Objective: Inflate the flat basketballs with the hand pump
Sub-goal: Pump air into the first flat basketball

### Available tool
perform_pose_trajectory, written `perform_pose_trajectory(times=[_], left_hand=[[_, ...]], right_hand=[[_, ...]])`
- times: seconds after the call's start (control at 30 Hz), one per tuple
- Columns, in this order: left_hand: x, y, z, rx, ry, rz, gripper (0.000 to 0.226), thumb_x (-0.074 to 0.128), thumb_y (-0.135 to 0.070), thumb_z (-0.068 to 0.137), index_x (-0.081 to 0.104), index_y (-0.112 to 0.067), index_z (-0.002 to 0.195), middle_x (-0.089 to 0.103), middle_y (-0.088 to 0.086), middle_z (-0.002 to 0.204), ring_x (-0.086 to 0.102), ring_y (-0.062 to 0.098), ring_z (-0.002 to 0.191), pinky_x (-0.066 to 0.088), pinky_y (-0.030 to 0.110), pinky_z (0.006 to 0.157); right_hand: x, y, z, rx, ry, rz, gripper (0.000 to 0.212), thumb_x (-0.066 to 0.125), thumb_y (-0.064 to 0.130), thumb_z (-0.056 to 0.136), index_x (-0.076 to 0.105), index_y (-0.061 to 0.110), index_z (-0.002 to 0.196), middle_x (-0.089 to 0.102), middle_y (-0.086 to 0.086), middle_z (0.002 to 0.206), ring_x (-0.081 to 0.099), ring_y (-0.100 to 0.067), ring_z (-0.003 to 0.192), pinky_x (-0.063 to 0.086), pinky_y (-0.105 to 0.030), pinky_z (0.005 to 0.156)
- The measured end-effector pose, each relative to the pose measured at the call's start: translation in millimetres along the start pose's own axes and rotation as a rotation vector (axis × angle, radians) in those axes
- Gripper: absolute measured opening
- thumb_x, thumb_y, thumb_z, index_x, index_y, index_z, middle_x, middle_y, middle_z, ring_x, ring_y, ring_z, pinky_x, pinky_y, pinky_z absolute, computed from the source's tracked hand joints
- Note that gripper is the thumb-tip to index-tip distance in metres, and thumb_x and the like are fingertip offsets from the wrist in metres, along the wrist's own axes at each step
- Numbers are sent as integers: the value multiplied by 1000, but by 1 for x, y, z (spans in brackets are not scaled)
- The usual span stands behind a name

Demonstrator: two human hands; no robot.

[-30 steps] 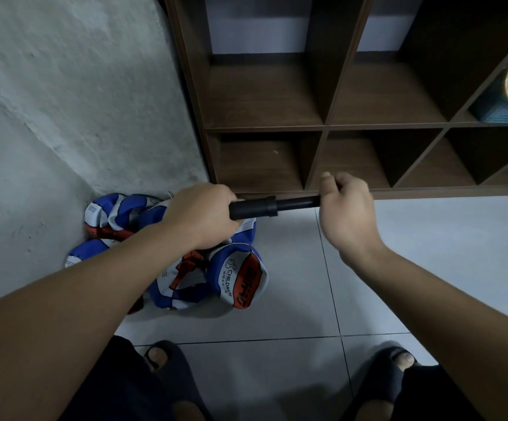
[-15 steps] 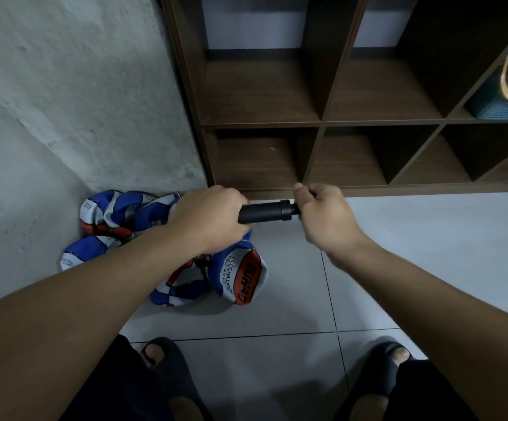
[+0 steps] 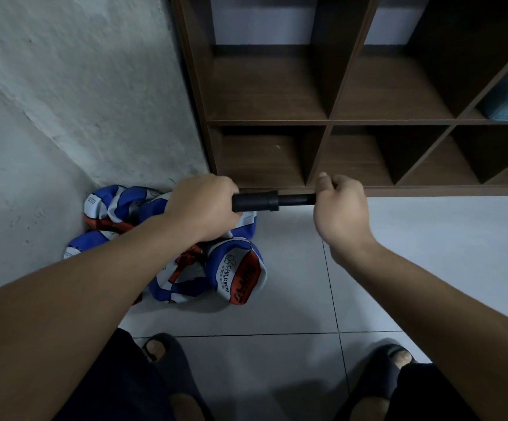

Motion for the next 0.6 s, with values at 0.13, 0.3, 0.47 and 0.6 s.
perform_pose_trajectory(times=[0.13,0.3,0.47,0.6], left_hand=[[1,-15,-4,33,6,-34,38,72,-44,94,50,-36,65,63,-8,64,62,17,60,48,32,57],[-4,-23,-2,71,2,-65,23,72,-40,93,62,-33,74,66,-9,62,68,16,61,57,35,61],[-4,-17,4,72,44,-95,30,72,-47,95,62,-30,73,64,-6,62,65,16,58,52,32,58],[-5,15,8,-11,139,-152,33,72,-51,96,67,-27,73,65,-3,64,64,15,59,51,33,57]], right_hand=[[10,2,-7,-29,34,8,42,45,35,115,57,13,80,50,2,64,49,-9,53,36,-28,49],[16,5,-6,-74,84,11,44,47,39,114,59,9,84,50,3,65,45,-6,49,36,-22,46],[8,1,16,31,156,34,44,55,43,109,65,11,80,47,6,56,42,-16,51,36,-34,52],[-28,0,41,156,52,91,32,59,25,100,57,18,69,40,0,58,32,-23,56,27,-33,50]])
Point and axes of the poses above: each hand's wrist, its own z-axis towards the middle knuckle, its own x-axis out of the palm, y = z × x, the point moved 4 cm from there along z, towards the middle knuckle
